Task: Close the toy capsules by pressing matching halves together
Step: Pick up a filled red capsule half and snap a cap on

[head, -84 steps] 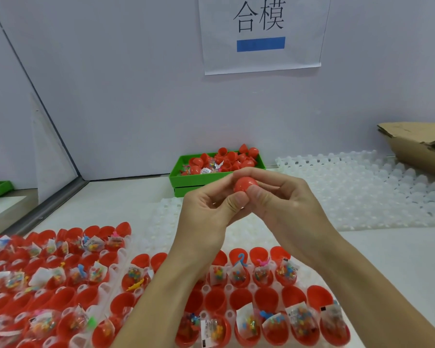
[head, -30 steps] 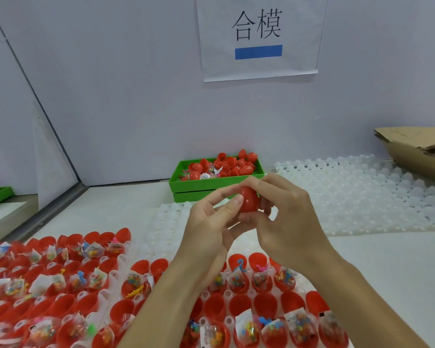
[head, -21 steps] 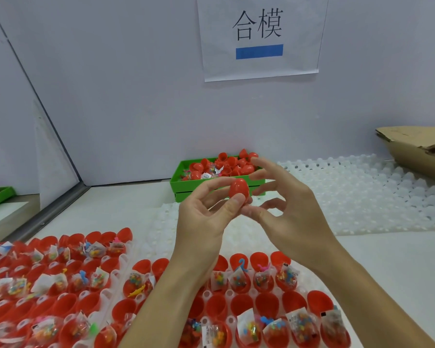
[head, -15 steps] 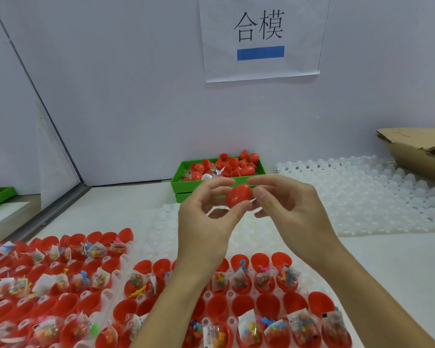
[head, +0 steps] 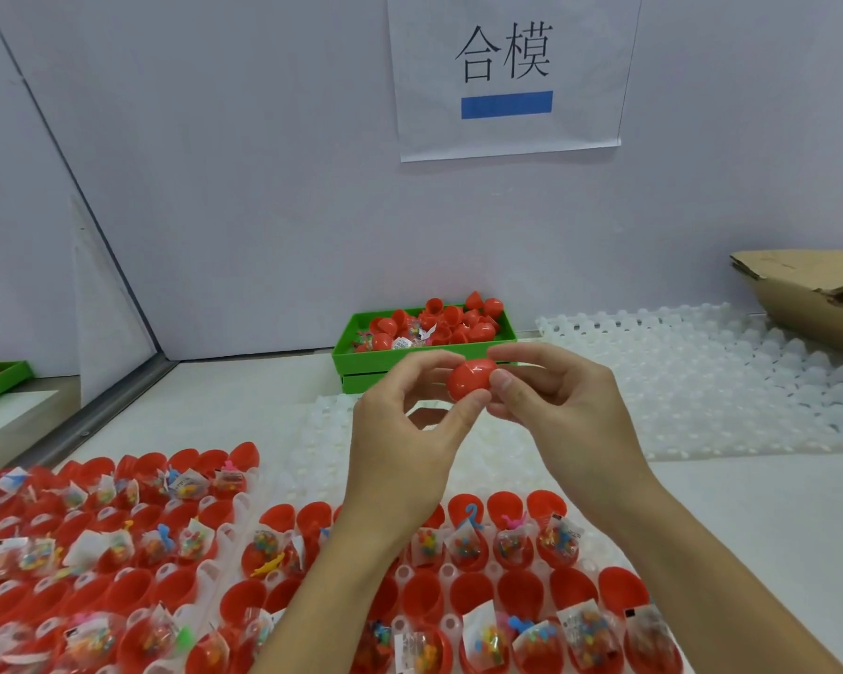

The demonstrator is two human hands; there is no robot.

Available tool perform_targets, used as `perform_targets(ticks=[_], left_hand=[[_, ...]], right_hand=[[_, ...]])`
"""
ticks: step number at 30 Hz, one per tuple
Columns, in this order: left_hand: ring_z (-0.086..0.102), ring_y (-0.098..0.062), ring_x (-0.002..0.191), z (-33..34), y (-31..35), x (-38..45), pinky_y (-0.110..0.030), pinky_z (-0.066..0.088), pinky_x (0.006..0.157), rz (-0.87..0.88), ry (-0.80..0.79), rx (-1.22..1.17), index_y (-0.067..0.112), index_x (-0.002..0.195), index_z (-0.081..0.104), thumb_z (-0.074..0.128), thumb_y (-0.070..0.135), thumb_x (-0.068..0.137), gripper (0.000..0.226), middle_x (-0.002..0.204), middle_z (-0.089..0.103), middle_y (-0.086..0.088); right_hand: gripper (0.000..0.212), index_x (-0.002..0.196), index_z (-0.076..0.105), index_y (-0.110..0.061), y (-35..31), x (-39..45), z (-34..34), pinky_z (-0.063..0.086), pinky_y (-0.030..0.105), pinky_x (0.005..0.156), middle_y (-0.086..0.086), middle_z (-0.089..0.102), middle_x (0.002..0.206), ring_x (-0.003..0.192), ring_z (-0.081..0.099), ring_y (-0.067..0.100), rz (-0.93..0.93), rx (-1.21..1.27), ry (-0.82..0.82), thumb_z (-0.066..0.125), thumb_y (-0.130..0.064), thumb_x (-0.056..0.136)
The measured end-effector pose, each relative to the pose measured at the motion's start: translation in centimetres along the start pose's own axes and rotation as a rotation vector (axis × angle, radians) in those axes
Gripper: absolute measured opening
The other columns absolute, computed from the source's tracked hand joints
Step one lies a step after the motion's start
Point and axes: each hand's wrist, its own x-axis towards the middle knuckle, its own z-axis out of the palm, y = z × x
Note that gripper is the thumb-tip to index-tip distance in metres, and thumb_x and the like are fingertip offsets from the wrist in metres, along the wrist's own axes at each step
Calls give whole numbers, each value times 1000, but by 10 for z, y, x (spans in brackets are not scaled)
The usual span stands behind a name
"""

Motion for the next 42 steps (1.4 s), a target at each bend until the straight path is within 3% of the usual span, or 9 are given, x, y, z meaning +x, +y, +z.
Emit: perform_targets(ticks=[9,14,19,25,30,34,36,39,42], left_hand=[[61,-5,84,17,4,7,-12,52,72,208,107,277,21,96,66,80,8,80,25,93,61,7],[65,-3,95,19,7,7,-13,53,82,153,30,97,22,108,66,78,4,80,35,102,65,11],[66,-5,100,9,5,0,-20,56,83,97,55,7,25,110,68,77,15,83,30,101,70,16],[67,-6,96,7,2,-4,-19,57,82,122,135,79,19,111,69,76,10,82,31,103,69,11],[63,-2,99,6,1,-6,-10,52,81,225,149,216,23,109,69,78,4,81,35,104,64,18],[61,-1,108,6,0,-7,-12,52,83,173,57,173,23,126,65,75,10,84,45,118,66,14],[59,1,110,8,-1,-8,-11,52,83,153,59,170,27,126,63,72,14,87,43,122,65,14],[60,0,109,10,-1,-10,-14,54,84,146,73,166,29,124,63,69,14,89,39,121,65,14],[61,-1,106,12,-1,-10,-14,54,83,145,64,157,25,123,66,67,12,89,36,118,66,15]], right_hand=[[27,99,74,-32,-2,-4,11,53,12,77,-13,77,93,92,72,3,-97,0,-47,66,-7,90],[27,107,73,-25,1,1,5,57,28,87,-4,77,101,99,72,13,-27,126,42,60,-5,94],[29,116,70,-23,-1,-1,9,59,35,84,-3,75,106,100,71,16,-20,110,-60,58,-7,95],[32,103,67,-41,-4,-6,15,58,22,70,-13,75,94,89,71,7,-88,24,-50,65,-11,92],[27,103,71,-32,-5,-9,19,58,22,81,-11,76,94,89,72,7,-93,-83,-20,73,-11,86],[24,111,70,-22,-9,-5,13,59,23,77,-4,77,94,86,74,11,-2,7,42,68,-10,90],[26,117,65,-14,-13,1,6,60,25,75,1,77,97,89,74,14,73,105,85,67,-13,91],[20,110,65,-8,-20,19,-15,58,22,69,2,77,94,92,74,16,187,319,141,62,-20,94],[14,97,64,-4,-25,47,-45,56,22,64,5,75,78,78,72,16,271,498,300,59,-18,97]])
